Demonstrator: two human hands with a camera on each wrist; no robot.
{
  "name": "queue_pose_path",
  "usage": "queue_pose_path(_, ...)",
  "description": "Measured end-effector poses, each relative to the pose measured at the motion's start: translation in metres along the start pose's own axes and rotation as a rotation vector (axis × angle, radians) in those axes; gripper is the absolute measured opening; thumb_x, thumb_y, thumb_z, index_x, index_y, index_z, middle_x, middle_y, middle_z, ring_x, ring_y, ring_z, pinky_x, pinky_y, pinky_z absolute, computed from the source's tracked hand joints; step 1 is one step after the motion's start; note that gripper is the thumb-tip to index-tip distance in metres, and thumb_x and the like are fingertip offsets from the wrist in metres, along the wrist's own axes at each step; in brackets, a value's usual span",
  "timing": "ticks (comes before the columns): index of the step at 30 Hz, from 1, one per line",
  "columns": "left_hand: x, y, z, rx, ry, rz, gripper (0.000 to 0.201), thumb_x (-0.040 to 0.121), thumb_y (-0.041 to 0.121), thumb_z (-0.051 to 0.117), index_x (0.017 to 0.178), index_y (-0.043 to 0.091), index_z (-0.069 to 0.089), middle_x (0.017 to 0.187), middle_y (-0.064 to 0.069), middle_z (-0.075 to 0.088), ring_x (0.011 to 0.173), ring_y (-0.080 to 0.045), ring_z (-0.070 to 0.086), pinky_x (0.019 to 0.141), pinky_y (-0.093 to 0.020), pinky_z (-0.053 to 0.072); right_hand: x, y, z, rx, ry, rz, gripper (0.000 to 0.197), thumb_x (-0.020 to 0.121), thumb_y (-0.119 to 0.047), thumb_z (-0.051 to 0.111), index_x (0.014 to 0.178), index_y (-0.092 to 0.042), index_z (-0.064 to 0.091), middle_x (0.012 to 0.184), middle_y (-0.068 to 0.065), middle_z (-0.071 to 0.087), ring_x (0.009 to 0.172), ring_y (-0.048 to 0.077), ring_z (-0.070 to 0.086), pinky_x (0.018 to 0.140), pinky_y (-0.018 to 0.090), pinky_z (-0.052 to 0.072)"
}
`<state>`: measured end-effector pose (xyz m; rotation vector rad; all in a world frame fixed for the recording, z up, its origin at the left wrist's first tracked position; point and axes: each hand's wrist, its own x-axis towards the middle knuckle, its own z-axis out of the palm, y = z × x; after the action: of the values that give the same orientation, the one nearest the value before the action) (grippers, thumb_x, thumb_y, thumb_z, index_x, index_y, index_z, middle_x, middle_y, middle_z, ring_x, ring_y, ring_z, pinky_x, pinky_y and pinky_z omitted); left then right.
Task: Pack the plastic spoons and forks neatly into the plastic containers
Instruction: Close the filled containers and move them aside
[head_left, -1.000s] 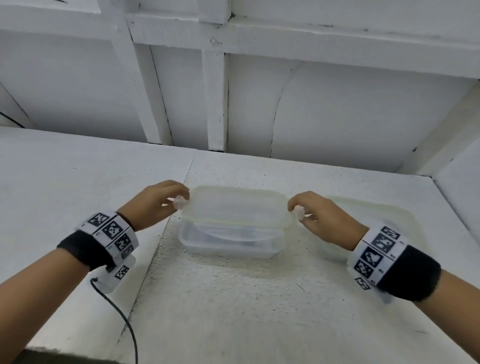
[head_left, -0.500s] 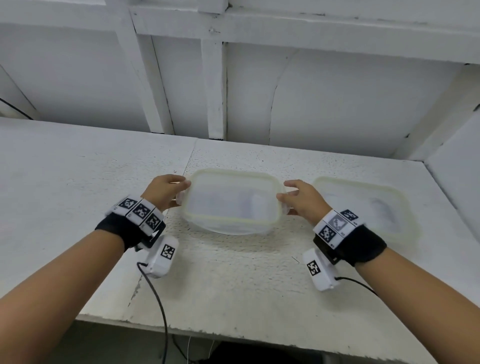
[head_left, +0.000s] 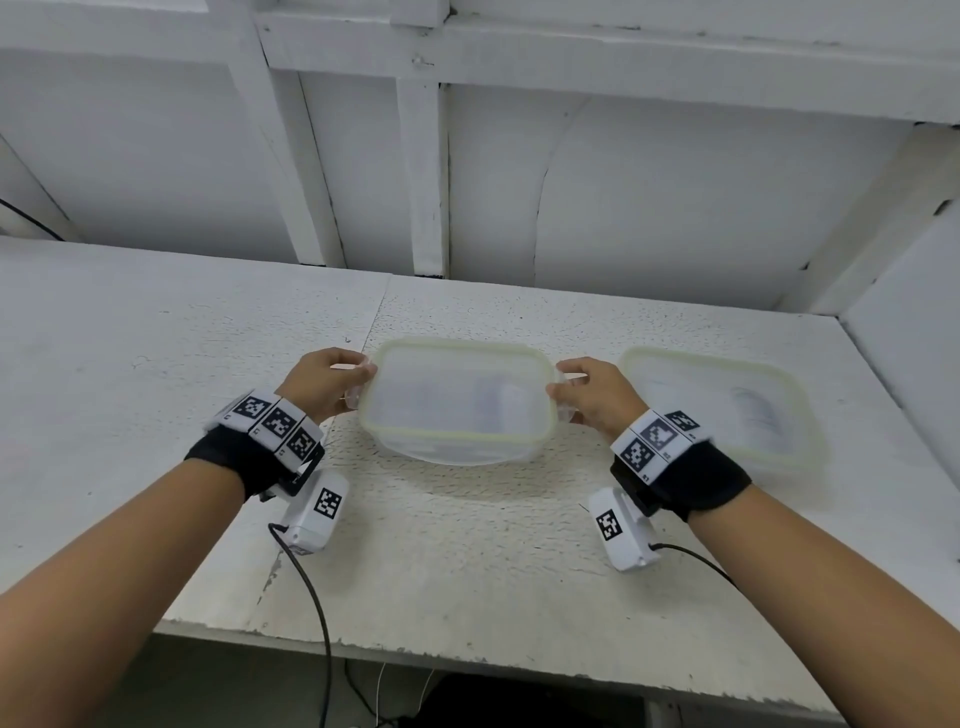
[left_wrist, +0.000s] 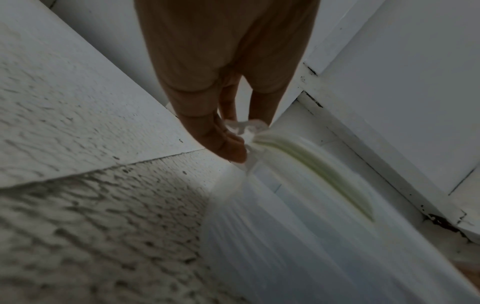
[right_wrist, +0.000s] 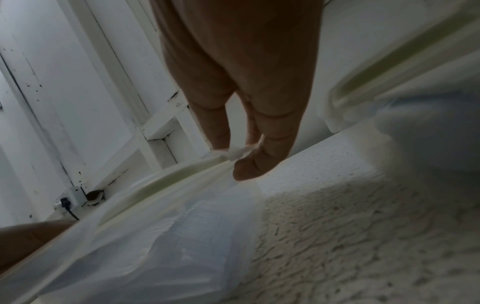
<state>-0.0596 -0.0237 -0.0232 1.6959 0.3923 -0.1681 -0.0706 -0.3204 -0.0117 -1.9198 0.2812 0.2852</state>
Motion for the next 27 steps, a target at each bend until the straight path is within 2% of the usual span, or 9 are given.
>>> queue_pose_path(4,-0.003,-0.002,0.001,0.011,0.002,0.016,0.025,0.090,0.013,0.061,0.113,0.003,0.057,0.090,-0.010,0.063,0.076,-0.019,0.062,0.056,-0.021,0.057,0.000,0.002,0.002,0.017,0.007,-0.002,0.044,0.086,-0.012,0.065,0.126,-0.007,0.050,0.106,0.011,0.057,0.099,0.030,0.062,0.090,0.046,0.052)
queue_pose_path(7,-0.006,0.000,0.003,0.027,-0.012,0.003,0.024,0.091,0.015,0.059,0.112,0.005,0.055,0.089,-0.009,0.061,0.076,-0.018,0.060,0.052,-0.020,0.056,0.000,0.001,0.003,0.045,-0.011,0.026,0.040,0.088,-0.010,0.062,0.126,-0.009,0.049,0.104,0.013,0.057,0.087,0.025,0.061,0.082,0.040,0.055)
queue_pose_path(9,-0.006,0.003,0.004,0.056,-0.006,0.002,0.025,0.091,0.015,0.059,0.113,0.005,0.055,0.090,-0.011,0.061,0.075,-0.018,0.060,0.052,-0.021,0.056,0.000,0.001,0.004,0.029,0.006,0.019,0.040,0.089,-0.010,0.061,0.127,-0.010,0.049,0.107,0.014,0.057,0.089,0.026,0.061,0.084,0.042,0.054)
queue_pose_path(11,-0.004,0.005,0.004,0.096,0.018,0.007,0.026,0.090,0.015,0.060,0.115,0.006,0.055,0.094,-0.013,0.062,0.076,-0.019,0.061,0.057,-0.026,0.056,0.000,0.001,0.005,0.019,0.031,0.005,0.039,0.089,-0.010,0.060,0.126,-0.009,0.049,0.103,0.010,0.057,0.095,0.029,0.061,0.088,0.045,0.053)
queue_pose_path(15,-0.003,0.006,0.006,0.121,0.055,0.015,0.032,0.090,0.015,0.060,0.120,0.005,0.054,0.106,-0.018,0.062,0.088,-0.027,0.060,0.068,-0.032,0.053,0.002,0.002,0.006,0.018,0.035,-0.004,0.039,0.089,-0.009,0.059,0.127,-0.010,0.048,0.087,0.000,0.051,0.086,0.024,0.061,0.083,0.046,0.055)
queue_pose_path(18,-0.005,0.005,0.007,0.119,0.031,0.006,0.032,0.091,0.017,0.058,0.122,0.007,0.052,0.102,-0.013,0.062,0.087,-0.024,0.060,0.064,-0.030,0.051,0.001,0.001,0.004,0.043,-0.004,0.011,0.039,0.091,-0.009,0.057,0.128,-0.011,0.046,0.094,0.006,0.054,0.076,0.018,0.059,0.073,0.038,0.057)
queue_pose_path(21,-0.008,0.005,0.006,0.110,0.011,-0.008,0.032,0.092,0.018,0.058,0.122,0.009,0.052,0.095,-0.009,0.061,0.082,-0.020,0.060,0.063,-0.031,0.051,-0.001,0.001,0.003,0.074,-0.036,0.052,0.040,0.092,-0.012,0.057,0.130,-0.012,0.044,0.109,0.014,0.057,0.086,0.022,0.061,0.079,0.042,0.056)
queue_pose_path(24,-0.010,0.005,0.005,0.127,0.010,-0.022,0.034,0.091,0.019,0.058,0.123,0.008,0.052,0.107,-0.016,0.060,0.089,-0.026,0.059,0.070,-0.037,0.051,-0.003,0.003,0.001,0.139,-0.067,0.100,0.038,0.092,-0.014,0.057,0.128,-0.013,0.044,0.107,0.013,0.058,0.085,0.021,0.059,0.074,0.040,0.057)
queue_pose_path(27,-0.011,0.010,0.007,0.170,-0.025,-0.020,0.035,0.094,0.016,0.054,0.128,0.011,0.050,0.113,-0.014,0.057,0.098,-0.028,0.056,0.078,-0.040,0.050,-0.004,0.002,0.000,0.201,-0.077,0.140,0.036,0.092,-0.013,0.057,0.126,-0.011,0.045,0.106,0.012,0.057,0.085,0.021,0.057,0.069,0.035,0.056)
